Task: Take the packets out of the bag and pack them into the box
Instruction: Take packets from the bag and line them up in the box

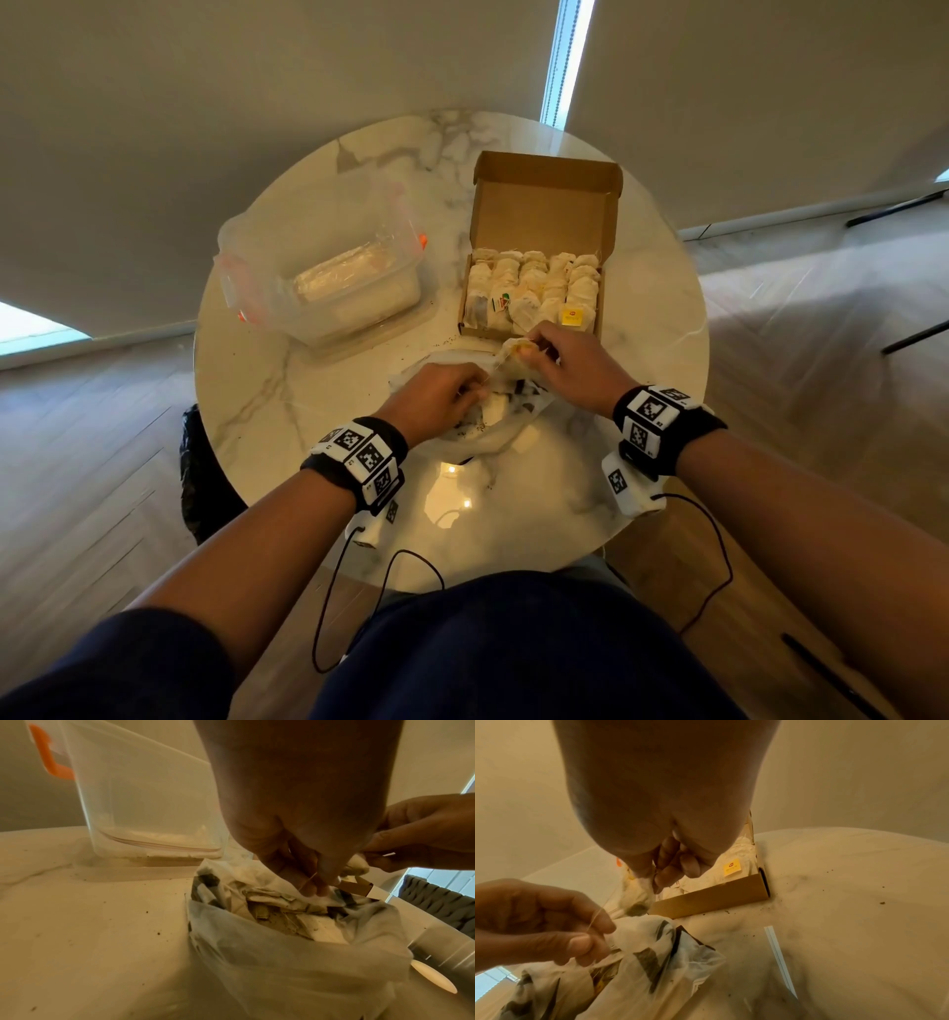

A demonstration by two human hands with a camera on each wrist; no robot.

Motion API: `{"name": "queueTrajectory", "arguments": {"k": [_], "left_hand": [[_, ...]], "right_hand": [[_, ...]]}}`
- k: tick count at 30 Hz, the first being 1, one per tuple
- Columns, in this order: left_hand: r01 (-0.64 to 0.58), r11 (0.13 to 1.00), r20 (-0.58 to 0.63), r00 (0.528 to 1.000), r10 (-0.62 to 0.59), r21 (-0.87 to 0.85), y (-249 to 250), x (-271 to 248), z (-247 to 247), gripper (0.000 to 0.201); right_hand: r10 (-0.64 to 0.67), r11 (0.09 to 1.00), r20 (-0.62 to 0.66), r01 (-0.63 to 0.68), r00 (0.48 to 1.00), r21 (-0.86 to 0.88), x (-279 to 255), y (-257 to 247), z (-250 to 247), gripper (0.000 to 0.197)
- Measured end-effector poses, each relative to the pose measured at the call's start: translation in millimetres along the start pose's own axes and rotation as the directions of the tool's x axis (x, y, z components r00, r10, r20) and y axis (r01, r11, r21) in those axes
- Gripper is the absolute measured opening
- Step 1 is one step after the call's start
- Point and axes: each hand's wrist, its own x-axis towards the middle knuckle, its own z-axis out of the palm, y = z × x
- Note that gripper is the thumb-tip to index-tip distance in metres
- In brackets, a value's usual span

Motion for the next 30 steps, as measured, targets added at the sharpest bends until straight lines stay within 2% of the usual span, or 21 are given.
{"name": "queueTrajectory", "arguments": {"k": [7,10,14,21,27,30], "left_hand": [[-0.030,1.000,0.020,0.999,0.030,0.005,-4.2,-15.7,-7.3,0.022],[-0.070,0.993,-0.021,0.997,0.073,0.095,-7.2,-18.8,-10.5,0.022],[-0.027,0.976,-0.047,0.998,0.038,0.217,-14.5,-21.3,-13.9,0.022],[0.073,0.995,0.090,0.993,-0.079,0.070,-18.4,-20.5,-18.1,0.027],[0.039,0.996,0.148,0.988,-0.051,0.080,-18.5,-21.4,-23.3,0.037],[0.029,0.995,0.119,0.992,-0.040,0.098,-16.9,-22.0,-25.5,0.041]], "right_hand": [[0.040,0.999,-0.033,-0.040,0.999,-0.002,1.5,2.0,-6.3,0.016],[0.027,1.000,-0.035,-0.027,0.999,0.000,2.6,0.5,-5.0,0.017],[0.017,1.000,-0.058,-0.018,0.998,-0.005,2.8,-1.0,-6.4,0.017],[0.036,0.999,-0.048,-0.036,0.998,0.008,-3.1,-5.3,-10.2,0.014],[0.066,0.997,-0.047,-0.064,0.997,0.046,-7.5,-10.7,-8.2,0.014],[0.061,0.996,-0.052,-0.057,0.997,0.065,-8.3,-11.6,-6.6,0.014]]}}
